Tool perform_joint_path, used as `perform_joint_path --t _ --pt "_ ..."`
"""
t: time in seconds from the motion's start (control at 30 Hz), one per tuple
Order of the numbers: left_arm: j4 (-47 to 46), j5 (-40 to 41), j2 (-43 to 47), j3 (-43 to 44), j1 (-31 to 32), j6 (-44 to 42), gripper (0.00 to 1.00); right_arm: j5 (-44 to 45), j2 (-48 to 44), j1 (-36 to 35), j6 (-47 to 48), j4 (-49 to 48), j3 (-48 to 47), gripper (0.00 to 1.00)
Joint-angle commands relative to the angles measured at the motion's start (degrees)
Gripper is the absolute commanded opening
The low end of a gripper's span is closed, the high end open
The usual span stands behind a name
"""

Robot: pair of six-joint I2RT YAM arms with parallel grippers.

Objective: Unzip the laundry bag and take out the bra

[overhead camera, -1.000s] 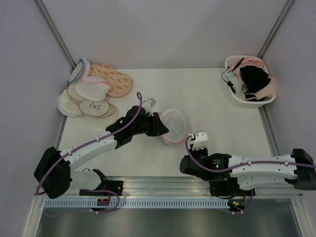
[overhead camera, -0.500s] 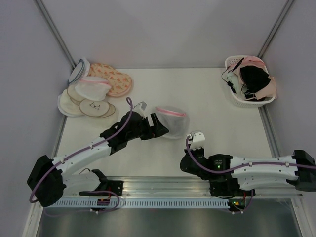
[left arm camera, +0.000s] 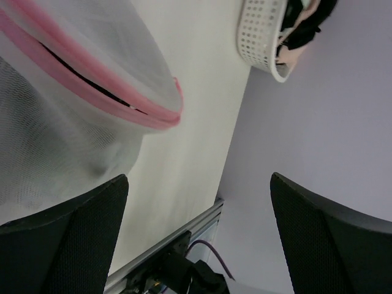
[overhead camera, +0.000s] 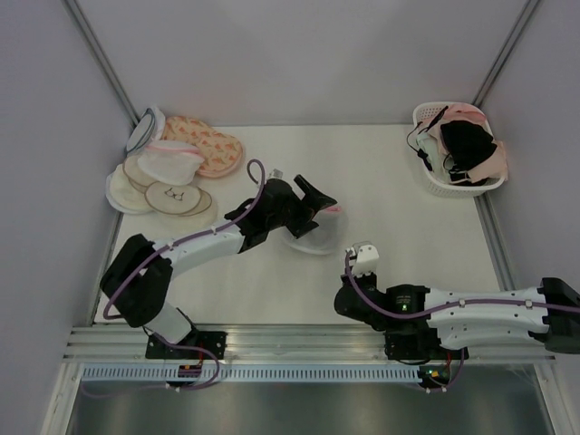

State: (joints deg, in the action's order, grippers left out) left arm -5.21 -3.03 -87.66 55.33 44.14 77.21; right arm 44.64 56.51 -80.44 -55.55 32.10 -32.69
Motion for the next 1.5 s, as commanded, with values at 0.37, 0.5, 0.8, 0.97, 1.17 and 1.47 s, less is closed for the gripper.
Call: perform_joint_path --t 0.37,0.5,0.8,0.97,1.17,1.47 --pt "-0.6 -3.3 -17.1 8.8 -4.5 6.6 0.38 1.9 -10.3 0.0 -2.0 5.9 1.4 0.00" --pt "-4.2 -5.7 -16.3 6.4 -5.1 4.0 0.02 1.9 -11.4 0.0 -2.0 6.0 1.8 0.00" --pt "-41.0 -32.5 -13.3 -9.3 -5.6 -4.0 0.02 -7.1 -18.3 0.0 9.1 -5.4 5.0 0.14" --pt "-52.1 -39.2 -6.2 -21.5 -5.8 -8.3 0.02 -9.7 -18.7 -0.1 11.3 -7.0 5.4 0.47" --pt "-51.1 -41.4 2.9 -27.4 -5.7 -13.0 0.02 -12.3 -13.7 0.1 12.1 -11.3 5.5 0.52" --pt "-40.0 -41.2 15.2 -30.4 -5.2 -19.1 0.02 -14.8 -8.7 0.0 13.5 -22.0 4.7 0.51"
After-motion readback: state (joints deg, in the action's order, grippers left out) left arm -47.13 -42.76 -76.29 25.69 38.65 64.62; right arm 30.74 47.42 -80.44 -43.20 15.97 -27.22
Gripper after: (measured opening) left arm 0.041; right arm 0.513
